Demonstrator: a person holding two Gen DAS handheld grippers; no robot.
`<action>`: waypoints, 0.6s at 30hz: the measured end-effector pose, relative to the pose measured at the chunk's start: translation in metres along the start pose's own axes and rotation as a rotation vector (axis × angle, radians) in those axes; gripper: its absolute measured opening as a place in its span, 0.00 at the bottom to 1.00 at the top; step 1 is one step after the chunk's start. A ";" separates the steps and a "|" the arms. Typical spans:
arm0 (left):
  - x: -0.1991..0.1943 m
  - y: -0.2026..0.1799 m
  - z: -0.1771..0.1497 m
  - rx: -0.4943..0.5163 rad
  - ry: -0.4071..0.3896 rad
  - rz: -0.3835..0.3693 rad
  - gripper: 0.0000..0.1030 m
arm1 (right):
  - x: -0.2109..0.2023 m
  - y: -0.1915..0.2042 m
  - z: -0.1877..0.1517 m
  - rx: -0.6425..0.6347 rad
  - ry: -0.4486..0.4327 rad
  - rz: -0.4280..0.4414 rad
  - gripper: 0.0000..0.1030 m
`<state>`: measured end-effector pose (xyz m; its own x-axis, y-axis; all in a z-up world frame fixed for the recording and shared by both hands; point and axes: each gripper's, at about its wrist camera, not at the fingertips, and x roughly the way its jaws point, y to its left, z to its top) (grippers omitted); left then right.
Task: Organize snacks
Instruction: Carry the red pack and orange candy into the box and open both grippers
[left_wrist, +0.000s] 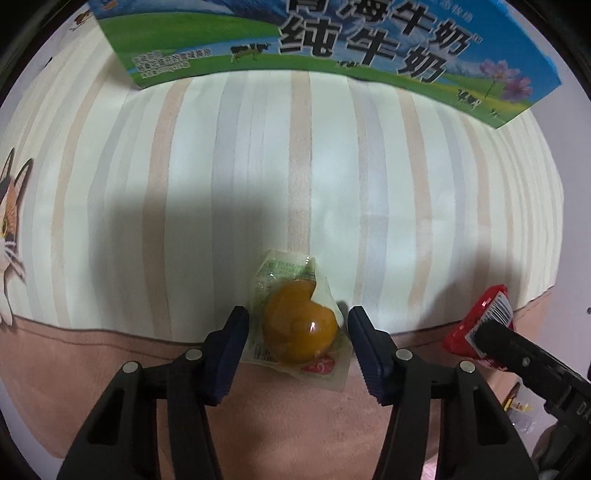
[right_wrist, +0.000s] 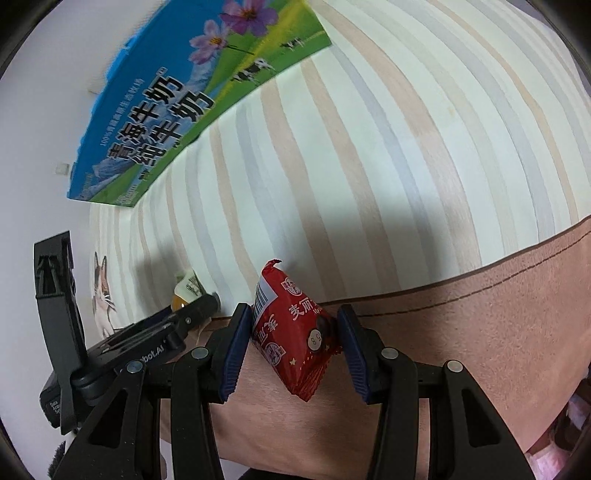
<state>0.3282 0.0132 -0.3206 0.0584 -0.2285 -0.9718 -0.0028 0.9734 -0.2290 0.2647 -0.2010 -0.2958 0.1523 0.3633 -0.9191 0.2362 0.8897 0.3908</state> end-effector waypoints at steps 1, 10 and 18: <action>-0.006 0.000 -0.001 0.000 -0.006 -0.002 0.51 | 0.000 0.003 0.001 -0.003 -0.003 0.004 0.49; -0.060 0.001 0.005 -0.012 -0.092 -0.054 0.39 | -0.036 0.013 0.006 -0.037 -0.053 0.056 0.49; -0.117 0.012 0.026 -0.051 -0.160 -0.143 0.39 | -0.065 0.033 0.013 -0.071 -0.088 0.118 0.49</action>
<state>0.3477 0.0522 -0.2080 0.2191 -0.3544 -0.9090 -0.0335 0.9284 -0.3701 0.2752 -0.1987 -0.2223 0.2596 0.4433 -0.8579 0.1438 0.8608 0.4883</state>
